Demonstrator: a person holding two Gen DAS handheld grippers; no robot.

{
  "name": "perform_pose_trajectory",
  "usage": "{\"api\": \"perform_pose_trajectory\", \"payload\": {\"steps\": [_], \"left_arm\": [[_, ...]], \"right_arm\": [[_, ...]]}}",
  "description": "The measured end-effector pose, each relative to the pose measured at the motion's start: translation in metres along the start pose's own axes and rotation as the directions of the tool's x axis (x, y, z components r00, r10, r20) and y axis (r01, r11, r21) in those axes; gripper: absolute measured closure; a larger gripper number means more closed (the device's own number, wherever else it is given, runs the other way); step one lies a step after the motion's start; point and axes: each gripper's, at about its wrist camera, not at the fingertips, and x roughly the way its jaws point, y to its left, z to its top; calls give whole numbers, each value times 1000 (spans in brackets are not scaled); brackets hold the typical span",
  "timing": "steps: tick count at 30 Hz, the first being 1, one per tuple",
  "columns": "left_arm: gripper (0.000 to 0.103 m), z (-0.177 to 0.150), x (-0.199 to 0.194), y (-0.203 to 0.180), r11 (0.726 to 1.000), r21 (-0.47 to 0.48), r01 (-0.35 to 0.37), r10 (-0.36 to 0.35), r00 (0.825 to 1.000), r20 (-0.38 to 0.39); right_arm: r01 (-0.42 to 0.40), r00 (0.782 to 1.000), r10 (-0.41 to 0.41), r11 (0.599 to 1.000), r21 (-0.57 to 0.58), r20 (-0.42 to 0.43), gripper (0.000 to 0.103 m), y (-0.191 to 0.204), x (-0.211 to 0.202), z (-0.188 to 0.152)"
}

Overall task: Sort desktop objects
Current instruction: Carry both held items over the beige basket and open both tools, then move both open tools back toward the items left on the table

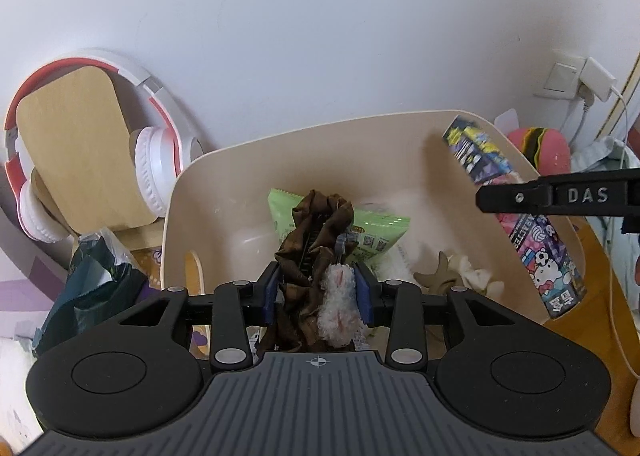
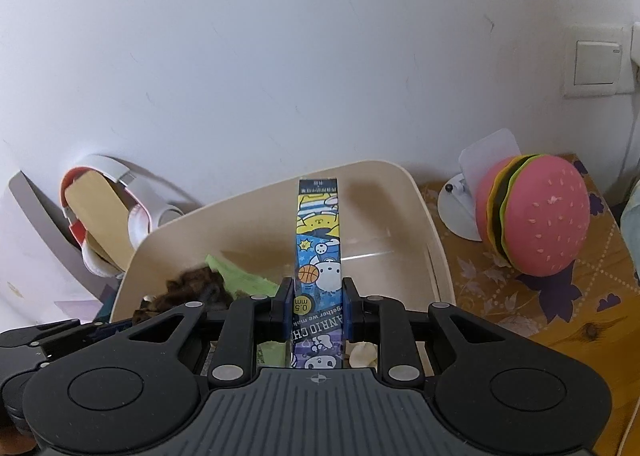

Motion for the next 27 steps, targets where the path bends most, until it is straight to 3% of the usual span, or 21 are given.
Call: {"api": "perform_pose_trajectory", "payload": {"steps": [2,3,4,6,11,18,27], "left_arm": [[56,0,-1,-3,1000,9,9,-9,1000,5],[52,0,-3,-5,1000,17,9,-9,1000,11],[49,0,-5,-6,1000,23,6,-6,1000,19],[41,0,-8,-6,1000,25,11,-11,999,35],[36,-3,-22,-6,999,12,38,-39,998,50],[35,-14,-50,-6,998,51,47,-51,996,78],[31,-50,-90,-8,995,44,91,-95,991,98]], "right_arm": [[-3,1000,2,1000,-9,-25,78,0,5,0],[-2,1000,1,1000,-9,-32,64,-1,6,1],[4,1000,-5,1000,-9,-30,59,-2,6,0],[-3,1000,3,1000,-12,-12,39,-3,2,-1],[-6,999,8,999,-52,38,24,2,-15,-4],[7,995,4,994,-112,103,12,0,-48,-20],[34,994,-16,986,-163,110,9,-10,-82,-63]]}}
